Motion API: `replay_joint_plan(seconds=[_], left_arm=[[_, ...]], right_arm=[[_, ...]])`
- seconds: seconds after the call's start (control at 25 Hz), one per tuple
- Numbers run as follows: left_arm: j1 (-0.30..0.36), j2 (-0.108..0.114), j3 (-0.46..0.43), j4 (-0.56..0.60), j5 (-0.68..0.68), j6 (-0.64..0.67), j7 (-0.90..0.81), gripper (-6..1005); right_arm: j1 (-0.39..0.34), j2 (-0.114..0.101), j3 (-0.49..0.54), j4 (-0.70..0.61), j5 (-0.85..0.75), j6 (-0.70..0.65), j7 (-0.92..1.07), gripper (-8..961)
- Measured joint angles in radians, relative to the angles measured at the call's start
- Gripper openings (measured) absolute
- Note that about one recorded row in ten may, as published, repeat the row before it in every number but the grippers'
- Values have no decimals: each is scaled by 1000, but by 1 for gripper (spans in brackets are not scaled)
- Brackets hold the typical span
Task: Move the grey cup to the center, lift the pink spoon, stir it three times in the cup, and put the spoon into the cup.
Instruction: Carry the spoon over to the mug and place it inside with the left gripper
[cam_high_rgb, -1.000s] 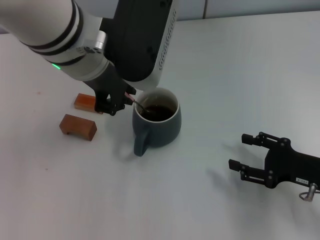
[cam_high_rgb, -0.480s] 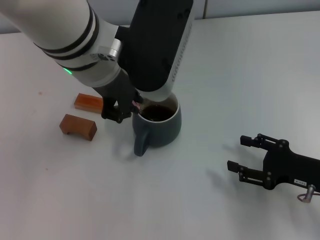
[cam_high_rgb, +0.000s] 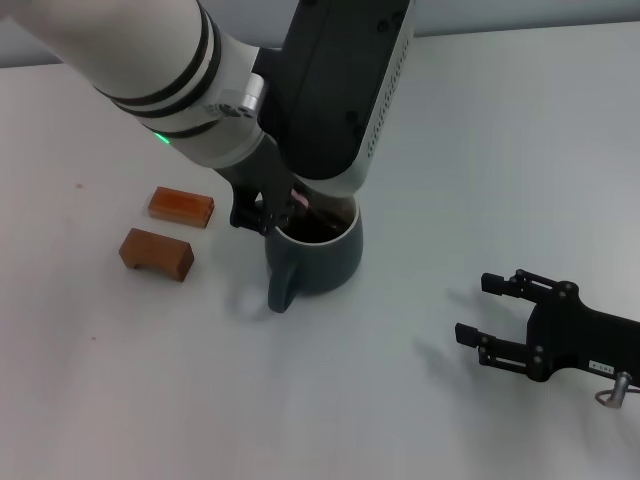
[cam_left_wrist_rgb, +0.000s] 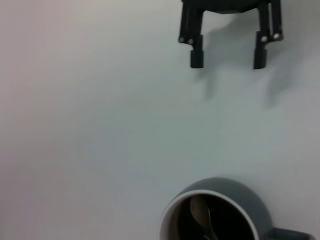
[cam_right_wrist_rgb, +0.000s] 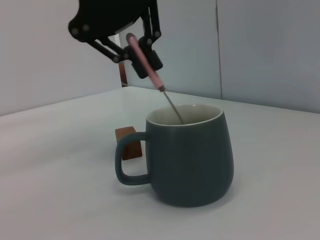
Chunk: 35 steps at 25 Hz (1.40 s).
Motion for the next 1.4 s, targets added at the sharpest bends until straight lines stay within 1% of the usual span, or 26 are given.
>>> replay_joint_plan(seconds=[0.24, 0.4, 0.64, 0.88, 1.12, 1.28, 1.4], left_arm=[[-11, 0, 0, -17, 42, 7, -25, 136], [-20, 0, 0, -19, 53, 53, -32, 137], [-22, 0, -6, 10, 12, 93, -29, 137], [-22, 0, 3, 6, -10, 49, -23, 135], [-21, 0, 17, -22, 25, -5, -32, 137], [-22, 0, 19, -27, 59, -12, -37, 136], [-26, 0, 21, -34, 75, 6, -48, 135]], right_arm=[[0, 0, -2, 1, 0, 0, 0, 763], [2, 0, -3, 1, 0, 0, 1, 763], [5, 0, -6, 1, 0, 0, 2, 762], [5, 0, -7, 1, 0, 0, 2, 762], [3, -1, -5, 1, 0, -1, 3, 763], [1, -1, -5, 1, 0, -2, 3, 763], [1, -2, -6, 1, 0, -2, 3, 763]])
